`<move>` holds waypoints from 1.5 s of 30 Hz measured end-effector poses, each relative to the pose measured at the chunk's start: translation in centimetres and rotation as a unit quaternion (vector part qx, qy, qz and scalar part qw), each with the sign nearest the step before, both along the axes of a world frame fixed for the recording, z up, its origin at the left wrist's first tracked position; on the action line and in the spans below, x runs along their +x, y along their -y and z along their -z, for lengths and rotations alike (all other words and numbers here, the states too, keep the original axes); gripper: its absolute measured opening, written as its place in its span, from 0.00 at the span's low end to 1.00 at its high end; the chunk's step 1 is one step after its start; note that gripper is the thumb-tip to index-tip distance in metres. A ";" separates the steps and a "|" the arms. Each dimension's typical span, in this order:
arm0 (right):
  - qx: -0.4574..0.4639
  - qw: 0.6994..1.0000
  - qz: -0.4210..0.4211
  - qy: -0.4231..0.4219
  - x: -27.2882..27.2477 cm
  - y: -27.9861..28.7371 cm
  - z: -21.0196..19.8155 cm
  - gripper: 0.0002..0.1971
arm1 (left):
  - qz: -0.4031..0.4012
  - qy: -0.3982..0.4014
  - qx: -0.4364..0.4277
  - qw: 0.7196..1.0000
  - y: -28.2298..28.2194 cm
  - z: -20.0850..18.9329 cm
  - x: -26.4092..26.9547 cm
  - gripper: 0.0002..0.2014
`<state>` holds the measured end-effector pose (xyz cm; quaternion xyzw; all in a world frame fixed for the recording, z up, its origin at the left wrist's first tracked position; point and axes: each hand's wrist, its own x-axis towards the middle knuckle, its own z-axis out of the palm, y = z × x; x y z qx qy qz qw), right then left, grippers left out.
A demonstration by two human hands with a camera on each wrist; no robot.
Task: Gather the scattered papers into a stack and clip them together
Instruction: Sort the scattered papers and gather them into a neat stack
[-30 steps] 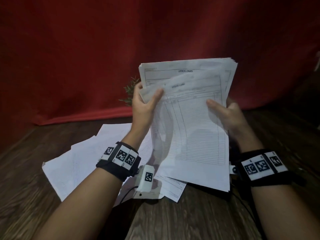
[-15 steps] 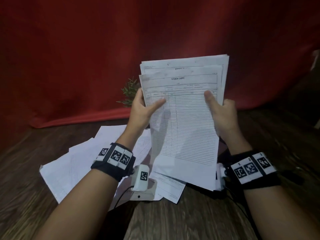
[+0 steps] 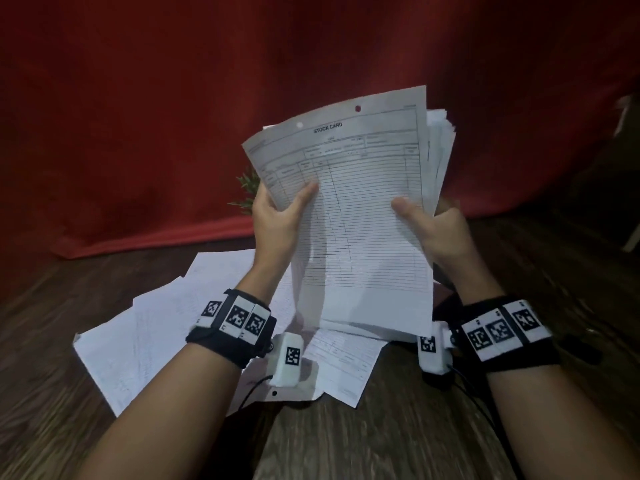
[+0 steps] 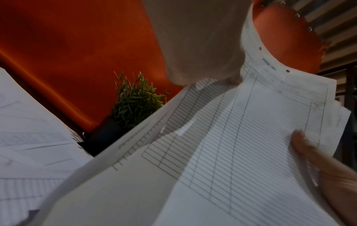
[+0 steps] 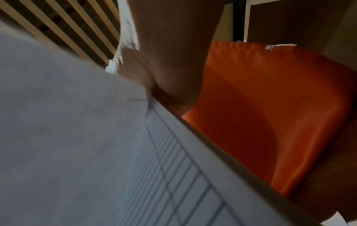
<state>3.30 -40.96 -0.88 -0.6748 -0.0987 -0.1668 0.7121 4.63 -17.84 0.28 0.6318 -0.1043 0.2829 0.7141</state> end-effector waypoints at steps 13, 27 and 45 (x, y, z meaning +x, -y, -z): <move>-0.048 0.997 -0.040 -0.050 1.4 0.5 1.1 0.47 | 0.064 -0.035 0.067 0.995 -2.5 -1.0 1.3 0.20; 0.039 0.992 0.109 -0.049 1.6 -0.2 0.7 0.10 | 0.061 -0.018 0.026 0.998 -1.5 -1.2 2.2 0.20; 0.068 0.971 0.230 -0.024 0.6 7.2 -2.1 0.08 | 0.047 -0.389 0.622 0.678 -7.1 6.8 6.4 0.21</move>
